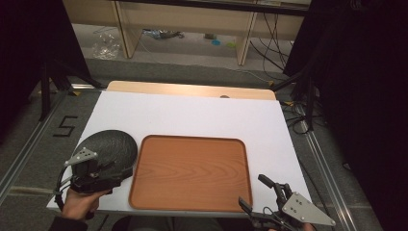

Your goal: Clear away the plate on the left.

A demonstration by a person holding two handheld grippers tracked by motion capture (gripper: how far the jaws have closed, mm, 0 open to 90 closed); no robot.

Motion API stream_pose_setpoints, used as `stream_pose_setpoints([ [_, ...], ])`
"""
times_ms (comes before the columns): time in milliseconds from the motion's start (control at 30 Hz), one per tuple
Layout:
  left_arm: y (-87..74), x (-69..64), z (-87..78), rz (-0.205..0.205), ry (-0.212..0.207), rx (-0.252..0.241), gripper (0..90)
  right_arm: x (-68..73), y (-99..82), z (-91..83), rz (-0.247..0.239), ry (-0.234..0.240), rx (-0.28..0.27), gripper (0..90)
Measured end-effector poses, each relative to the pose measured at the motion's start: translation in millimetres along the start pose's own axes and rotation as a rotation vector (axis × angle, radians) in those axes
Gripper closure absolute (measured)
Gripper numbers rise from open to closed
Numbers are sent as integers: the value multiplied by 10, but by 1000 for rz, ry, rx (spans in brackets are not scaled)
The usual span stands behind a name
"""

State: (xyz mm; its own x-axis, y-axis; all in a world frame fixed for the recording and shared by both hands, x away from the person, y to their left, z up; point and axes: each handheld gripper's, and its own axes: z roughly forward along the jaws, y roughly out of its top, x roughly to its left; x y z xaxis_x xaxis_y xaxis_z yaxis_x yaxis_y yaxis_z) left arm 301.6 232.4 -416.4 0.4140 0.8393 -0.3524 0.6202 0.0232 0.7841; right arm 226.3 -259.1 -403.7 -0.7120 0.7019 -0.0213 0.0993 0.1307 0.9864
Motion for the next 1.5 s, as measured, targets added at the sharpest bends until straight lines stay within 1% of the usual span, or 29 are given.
stream_pose_setpoints([
  [33, 6, 18, -9, -3, 13, 7, 203, -1, 0, 0, 1, -2, 1, 155],
  [100, 12, 60, -13, -15, 22, 1, 203, 0, 5, 2, -7, -19, -15, 155],
  [200, 17, 136, -28, -38, 25, -3, 204, 0, -2, -1, 1, -1, 1, 154],
  [233, 16, 189, -35, -80, -1, -4, 207, -1, 1, -2, -2, -8, -4, 155],
  [267, 11, 233, -42, -120, -15, -11, 208, -1, 5, -1, -5, -18, -15, 155],
  [333, 12, 297, -57, -132, 8, -6, 218, 5, 1, 2, -4, -17, -10, 155],
  [367, 13, 325, -64, -133, 14, -4, 221, 9, 1, -6, 6, -2, 11, 154],
  [400, 14, 363, -77, -144, 13, -5, 219, 2, 1, -1, -1, 3, 4, 155],
  [467, 4, 412, -85, -167, 13, -29, 214, 1, 7, 0, -6, -13, -10, 154],
  [500, 3, 438, -97, -176, 20, -31, 215, 4, 3, 5, -4, -21, -20, 155],
  [533, 0, 467, -109, -184, 22, -36, 215, 3, 3, -3, -3, -4, 5, 155],
  [567, -1, 499, -122, -191, 27, -35, 215, 3, 0, -2, 1, 3, 8, 155],
  [633, -12, 566, -147, -225, 39, -37, 215, 2, 5, -1, -3, -3, -4, 155],
  [700, -37, 656, -178, -285, 33, -38, 225, 5, 3, 4, -4, -20, -17, 155],
  [733, -51, 698, -194, -317, 36, -40, 228, 4, 1, -3, -3, -12, -2, 154],
  [767, -69, 739, -211, -325, 39, -45, 236, 0, 0, -1, 1, 3, 2, 155],
  [800, -77, 772, -228, -335, 40, -48, 238, -4, 3, -1, -4, -6, -4, 155],
  [833, -86, 802, -245, -350, 39, -54, 238, -6, 12, -11, -7, -6, 5, 155],
  [867, -96, 827, -262, -376, 34, -61, 239, -3, 13, -8, -8, -7, 3, 155],
  [900, -106, 858, -276, -382, 36, -64, 239, -1, 8, -3, -9, -10, -1, 155],
  [933, -115, 888, -289, -385, 44, -64, 241, 0, 3, -4, -2, 3, 6, 155],
  [1033, -129, 958, -310, -394, 77, -54, 241, 0, 10, -3, -4, -1, -1, 155],
  [1100, -153, 1025, -319, -414, 96, -52, 243, 4, 4, -3, -3, 5, 3, 155],
  [1167, -183, 1100, -329, -434, 128, -50, 246, 3, 5, -5, -1, 2, 3, 155],
  [1200, -204, 1146, -343, -456, 143, -52, 249, 1, 8, -4, -3, 1, 0, 155],
  [1300, -230, 1228, -370, -494, 164, -65, 256, 4, -1, 4, -6, 0, 1, 155],
  [1333, -234, 1245, -376, -498, 169, -62, 257, 2, 0, 3, -6, 5, 4, 155],
  [1367, -235, 1257, -377, -508, 178, -65, 258, 6, 1, 10, -4, -2, -8, 155],
  [1500, -245, 1296, -370, -542, 177, -56, 262, 8, -2, 11, -4, 9, 0, 155],
])
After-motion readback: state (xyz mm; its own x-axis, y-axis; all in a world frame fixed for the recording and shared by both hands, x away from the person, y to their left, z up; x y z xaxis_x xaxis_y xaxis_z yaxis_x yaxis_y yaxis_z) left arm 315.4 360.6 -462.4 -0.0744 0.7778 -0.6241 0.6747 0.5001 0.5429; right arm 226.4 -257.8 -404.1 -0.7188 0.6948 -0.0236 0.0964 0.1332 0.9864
